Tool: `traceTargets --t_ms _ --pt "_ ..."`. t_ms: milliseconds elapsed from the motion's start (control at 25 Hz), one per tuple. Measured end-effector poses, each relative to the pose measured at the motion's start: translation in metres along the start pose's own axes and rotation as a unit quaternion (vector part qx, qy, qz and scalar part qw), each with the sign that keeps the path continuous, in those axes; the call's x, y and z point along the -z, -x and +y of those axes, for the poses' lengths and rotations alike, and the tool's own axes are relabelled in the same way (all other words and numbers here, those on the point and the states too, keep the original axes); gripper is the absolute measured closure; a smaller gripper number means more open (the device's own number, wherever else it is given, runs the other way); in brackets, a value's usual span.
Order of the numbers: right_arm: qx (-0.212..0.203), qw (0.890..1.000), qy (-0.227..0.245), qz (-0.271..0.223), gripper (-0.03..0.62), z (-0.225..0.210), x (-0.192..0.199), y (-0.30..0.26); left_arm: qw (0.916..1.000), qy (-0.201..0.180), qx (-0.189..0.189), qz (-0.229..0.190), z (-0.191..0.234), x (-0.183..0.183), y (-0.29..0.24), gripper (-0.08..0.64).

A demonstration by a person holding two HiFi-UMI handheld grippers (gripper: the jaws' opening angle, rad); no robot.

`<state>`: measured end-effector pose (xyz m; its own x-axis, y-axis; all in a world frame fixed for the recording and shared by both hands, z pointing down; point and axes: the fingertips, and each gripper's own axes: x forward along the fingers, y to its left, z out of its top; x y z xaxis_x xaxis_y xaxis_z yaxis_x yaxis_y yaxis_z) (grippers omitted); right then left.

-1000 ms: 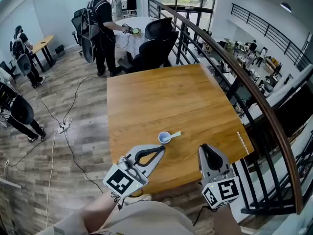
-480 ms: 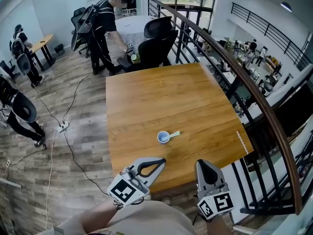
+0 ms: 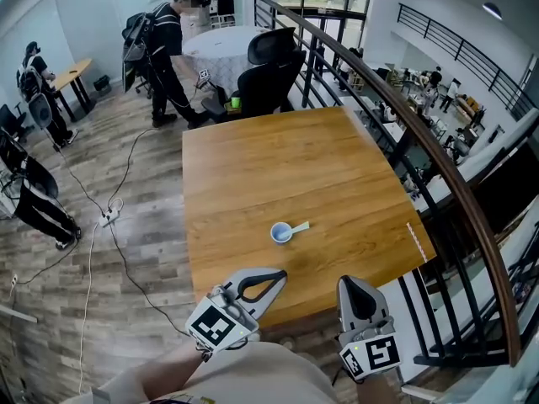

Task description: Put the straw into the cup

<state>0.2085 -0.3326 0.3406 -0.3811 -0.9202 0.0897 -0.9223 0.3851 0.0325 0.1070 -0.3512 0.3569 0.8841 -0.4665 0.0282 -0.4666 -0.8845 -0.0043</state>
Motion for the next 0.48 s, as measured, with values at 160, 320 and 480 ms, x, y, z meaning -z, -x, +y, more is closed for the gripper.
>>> traceTargets --t_ms 160,320,480 --pt "0.005 1.000 0.026 0.002 0.572 0.0040 -0.0005 0.0007 1.0000 0.007 -0.002 0.000 0.0007 0.0002 -0.0008 0.546" --pt "0.003 1.000 0.020 0.002 0.572 0.0065 0.0014 0.0021 0.9999 0.010 -0.005 0.003 0.0008 0.0009 -0.0008 0.546" --pt "0.002 1.000 0.009 0.001 0.572 0.0032 0.0036 0.0045 1.0000 0.007 -0.003 0.004 -0.0028 0.0012 -0.0024 0.546"
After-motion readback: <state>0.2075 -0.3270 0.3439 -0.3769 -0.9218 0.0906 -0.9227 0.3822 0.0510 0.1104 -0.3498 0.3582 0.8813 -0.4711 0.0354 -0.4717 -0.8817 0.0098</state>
